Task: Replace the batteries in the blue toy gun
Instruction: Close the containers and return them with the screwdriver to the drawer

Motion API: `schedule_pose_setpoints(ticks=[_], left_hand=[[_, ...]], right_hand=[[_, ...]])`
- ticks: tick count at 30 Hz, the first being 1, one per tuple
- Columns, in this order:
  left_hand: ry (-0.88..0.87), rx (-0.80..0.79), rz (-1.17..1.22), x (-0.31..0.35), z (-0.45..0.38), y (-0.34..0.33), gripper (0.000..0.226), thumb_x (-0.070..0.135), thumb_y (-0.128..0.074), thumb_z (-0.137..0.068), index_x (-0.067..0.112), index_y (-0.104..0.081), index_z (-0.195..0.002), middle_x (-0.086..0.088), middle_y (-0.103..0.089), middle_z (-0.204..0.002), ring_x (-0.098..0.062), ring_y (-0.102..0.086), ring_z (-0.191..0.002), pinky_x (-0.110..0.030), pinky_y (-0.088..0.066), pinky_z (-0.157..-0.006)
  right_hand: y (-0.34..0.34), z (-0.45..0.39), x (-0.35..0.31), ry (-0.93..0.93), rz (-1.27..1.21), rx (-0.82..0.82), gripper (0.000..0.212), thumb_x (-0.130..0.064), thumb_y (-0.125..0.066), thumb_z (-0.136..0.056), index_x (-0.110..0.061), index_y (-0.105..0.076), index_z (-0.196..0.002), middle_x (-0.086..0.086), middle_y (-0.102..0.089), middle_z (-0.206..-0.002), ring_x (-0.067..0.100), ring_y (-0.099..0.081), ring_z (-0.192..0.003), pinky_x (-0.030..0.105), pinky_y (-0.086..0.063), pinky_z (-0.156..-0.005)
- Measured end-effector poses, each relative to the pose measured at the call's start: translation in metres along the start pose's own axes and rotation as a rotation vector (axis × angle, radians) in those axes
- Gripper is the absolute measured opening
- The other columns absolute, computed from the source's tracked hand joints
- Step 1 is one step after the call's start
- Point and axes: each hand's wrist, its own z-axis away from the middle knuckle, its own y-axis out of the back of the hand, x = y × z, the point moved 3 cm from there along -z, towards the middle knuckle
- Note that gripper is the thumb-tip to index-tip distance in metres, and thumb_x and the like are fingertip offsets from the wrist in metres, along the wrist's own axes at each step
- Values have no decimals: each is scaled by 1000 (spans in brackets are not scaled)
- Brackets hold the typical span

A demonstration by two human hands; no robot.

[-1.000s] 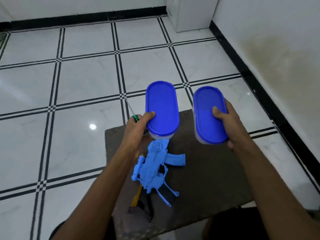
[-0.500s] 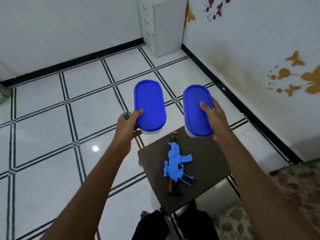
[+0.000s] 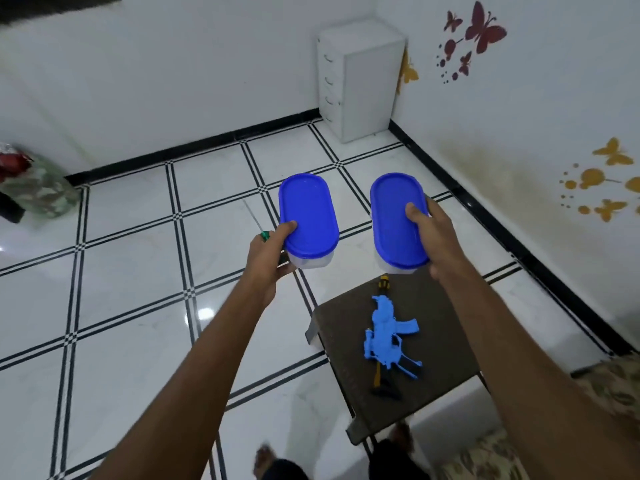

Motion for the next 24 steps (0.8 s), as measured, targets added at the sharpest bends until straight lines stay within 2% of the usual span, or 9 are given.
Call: schedule_pose_setpoints(ticks=[4,9,14,19,24], left_hand=[[-19,-49,-28,12,-6,46,48,35,-73,-81,6,-54,-115,-8,-69,-106,-21,-70,-91,-38,-60,-75],[-11,-127,-95,41,-20,128,41,36,-74,-80,10,-52,-103,-11,-69,-106,-19,-69,-86,-31,-57,-66],[-27,-122,-87,87,-44,199,51,36,-74,-80,6,-55,-117,-12,-69,-112,-18,-70,-86,-29,-57,-64],[-21,-109,-35,111,-81,226,45,33,-72,-82,6,-56,-115,-6,-69,-102,-17,-68,-86,-29,-56,-61],[-16,-86,-28,135,-142,237,48,33,-74,-80,6,-56,-116,-7,-69,-107,-21,-68,-94,-32,-57,-64]], right_hand=[[-37,21,-10,15,27,38,42,-35,-53,-98,-27,-49,-139,-4,-57,-130,21,-58,-112,41,-55,-89],[-107,47,-10,-31,-22,82,40,-36,-50,-100,-28,-49,-139,-3,-56,-130,20,-57,-109,39,-54,-85],[-184,49,-31,-26,-30,59,44,-40,-53,-98,-30,-47,-140,-3,-56,-131,21,-58,-112,45,-56,-90],[-234,24,-50,-9,-29,49,40,-39,-52,-99,-30,-48,-137,-3,-58,-127,22,-59,-110,46,-57,-89],[-276,-36,-65,-8,2,74,42,-40,-52,-97,-31,-49,-138,-2,-58,-128,24,-59,-112,47,-56,-91]])
